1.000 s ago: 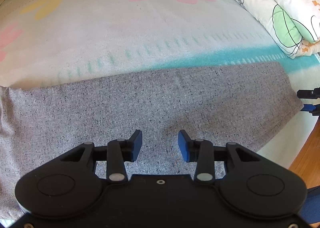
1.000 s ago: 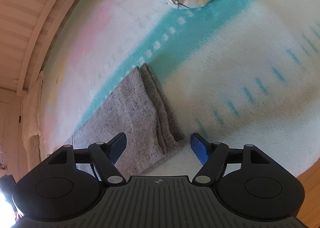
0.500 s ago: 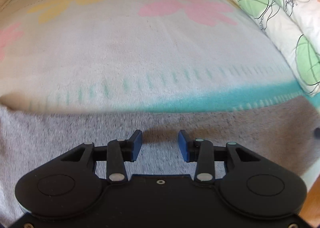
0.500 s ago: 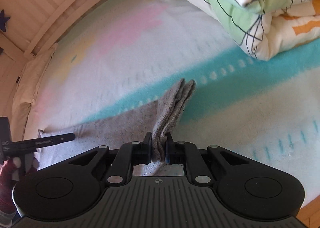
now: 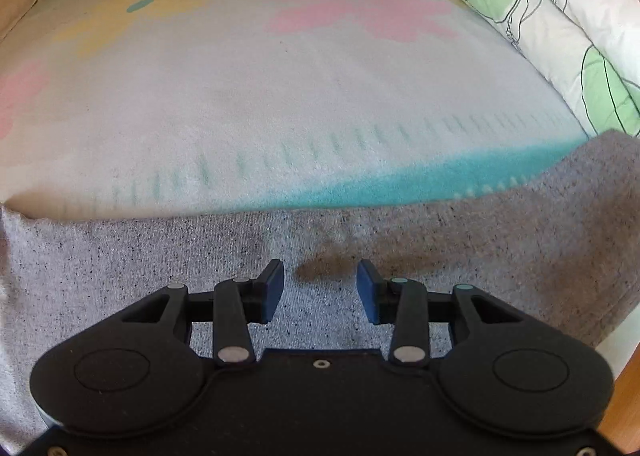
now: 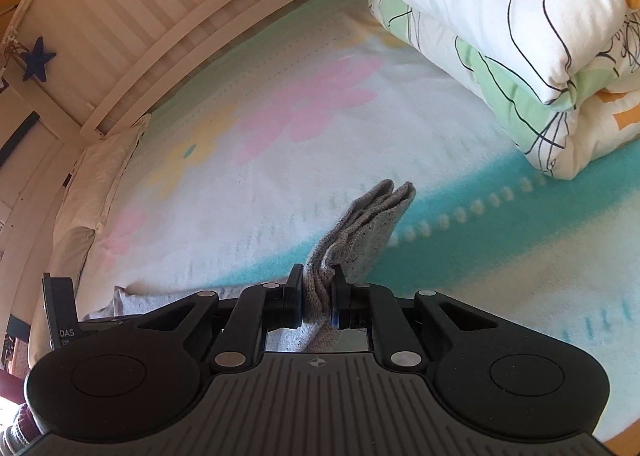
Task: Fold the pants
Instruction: 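Grasp and lift the sweatpants corner with the right gripper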
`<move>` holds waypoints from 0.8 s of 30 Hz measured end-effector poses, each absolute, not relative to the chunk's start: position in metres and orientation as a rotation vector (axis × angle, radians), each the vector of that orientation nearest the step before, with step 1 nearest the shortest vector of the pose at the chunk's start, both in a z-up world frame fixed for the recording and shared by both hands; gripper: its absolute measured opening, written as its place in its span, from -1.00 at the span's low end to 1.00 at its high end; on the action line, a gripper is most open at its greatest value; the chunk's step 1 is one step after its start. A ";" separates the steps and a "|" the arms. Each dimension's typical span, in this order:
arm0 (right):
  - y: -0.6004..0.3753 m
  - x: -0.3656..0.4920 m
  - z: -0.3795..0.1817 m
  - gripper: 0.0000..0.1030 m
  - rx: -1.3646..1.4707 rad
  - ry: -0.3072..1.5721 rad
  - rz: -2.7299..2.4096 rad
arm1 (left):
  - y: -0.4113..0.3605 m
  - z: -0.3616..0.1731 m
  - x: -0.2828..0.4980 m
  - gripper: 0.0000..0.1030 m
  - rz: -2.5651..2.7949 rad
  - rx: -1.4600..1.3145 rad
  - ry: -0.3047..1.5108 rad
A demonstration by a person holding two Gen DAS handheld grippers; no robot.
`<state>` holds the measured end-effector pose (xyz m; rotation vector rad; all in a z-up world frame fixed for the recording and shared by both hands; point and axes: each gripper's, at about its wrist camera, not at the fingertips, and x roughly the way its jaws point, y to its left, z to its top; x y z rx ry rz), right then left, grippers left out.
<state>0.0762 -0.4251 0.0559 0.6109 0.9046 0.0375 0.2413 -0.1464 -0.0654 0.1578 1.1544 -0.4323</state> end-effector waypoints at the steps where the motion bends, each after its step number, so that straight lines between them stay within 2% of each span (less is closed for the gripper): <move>1: -0.424 0.076 0.057 -0.76 0.608 0.902 0.037 | -0.149 -0.070 0.242 -0.06 -0.436 0.168 1.157; 4: -0.422 0.076 0.060 -0.76 0.609 0.890 0.035 | -0.156 -0.088 0.246 -0.03 -0.429 0.191 1.197; 11: -0.413 0.082 0.075 -0.76 0.591 0.850 0.057 | -0.131 -0.061 0.224 -0.05 -0.393 0.165 1.153; 15: -0.399 0.091 0.083 -0.76 0.567 0.845 0.078 | -0.133 -0.078 0.209 -0.02 -0.507 0.259 1.256; 18: -0.383 0.099 0.093 -0.76 0.540 0.830 0.102 | -0.129 -0.072 0.198 -0.02 -0.535 0.314 1.191; 24: -0.326 0.117 0.121 -0.76 0.462 0.779 0.227 | -0.057 -0.049 0.232 -0.03 -0.425 0.038 1.232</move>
